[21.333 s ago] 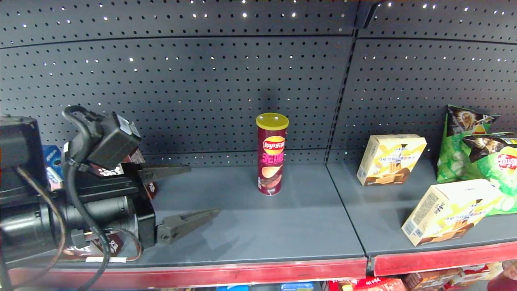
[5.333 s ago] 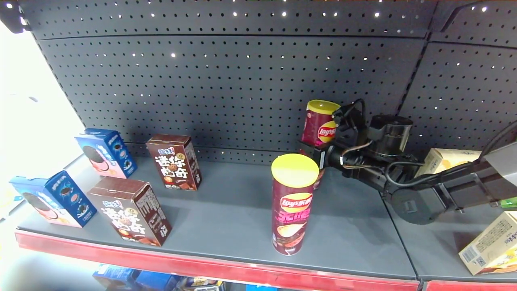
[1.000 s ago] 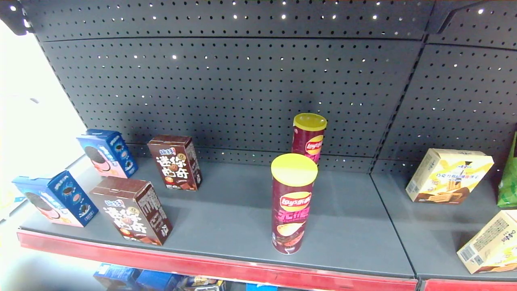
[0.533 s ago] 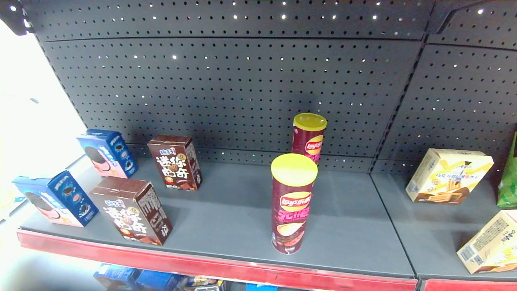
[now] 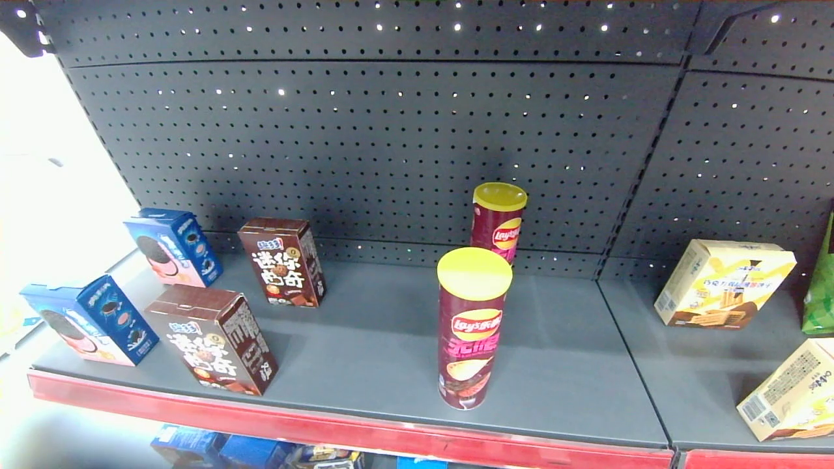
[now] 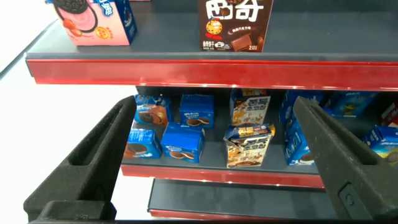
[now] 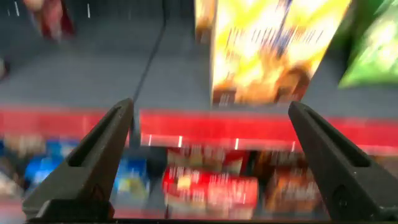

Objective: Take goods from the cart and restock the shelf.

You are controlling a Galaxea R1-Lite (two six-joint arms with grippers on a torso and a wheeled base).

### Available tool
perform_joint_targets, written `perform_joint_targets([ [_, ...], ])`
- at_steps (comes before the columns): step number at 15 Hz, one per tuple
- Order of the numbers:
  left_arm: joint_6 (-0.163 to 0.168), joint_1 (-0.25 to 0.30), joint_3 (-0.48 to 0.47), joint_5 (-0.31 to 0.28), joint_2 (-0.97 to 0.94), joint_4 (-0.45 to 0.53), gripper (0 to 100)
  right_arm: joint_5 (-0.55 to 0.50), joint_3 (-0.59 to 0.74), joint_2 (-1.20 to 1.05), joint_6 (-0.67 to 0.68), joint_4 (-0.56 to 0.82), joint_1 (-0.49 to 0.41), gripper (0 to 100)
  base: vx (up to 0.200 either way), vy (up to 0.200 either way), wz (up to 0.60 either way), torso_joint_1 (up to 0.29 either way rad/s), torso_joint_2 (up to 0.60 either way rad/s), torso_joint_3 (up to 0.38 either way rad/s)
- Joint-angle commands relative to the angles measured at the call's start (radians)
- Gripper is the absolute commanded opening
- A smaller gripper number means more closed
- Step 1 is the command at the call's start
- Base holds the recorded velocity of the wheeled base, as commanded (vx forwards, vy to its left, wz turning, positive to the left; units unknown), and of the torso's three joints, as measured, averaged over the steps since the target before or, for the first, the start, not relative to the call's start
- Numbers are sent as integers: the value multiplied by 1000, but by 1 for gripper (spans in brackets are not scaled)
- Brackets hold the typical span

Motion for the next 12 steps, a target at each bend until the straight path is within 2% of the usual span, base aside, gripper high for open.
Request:
perform_joint_targets([
  [1, 0, 0, 0, 0, 2, 0, 100, 15, 4, 3, -2, 32, 0, 100, 0, 0, 0, 0, 0, 0],
  [8, 0, 0, -1, -10, 2, 5, 100, 17, 4, 3, -2, 28, 0, 100, 0, 0, 0, 0, 0, 0],
  [9, 23, -20, -3, -17, 20, 7, 100, 17, 4, 3, -2, 28, 0, 100, 0, 0, 0, 0, 0, 0],
  [10, 80, -26, -11, -28, 28, 7, 100, 17, 4, 3, -2, 28, 0, 100, 0, 0, 0, 0, 0, 0],
  [11, 80, -26, -11, -28, 28, 7, 100, 17, 4, 3, -2, 28, 0, 100, 0, 0, 0, 0, 0, 0],
  [12, 98, -29, -14, -85, 29, 7, 100, 17, 4, 3, -2, 28, 0, 100, 0, 0, 0, 0, 0, 0],
])
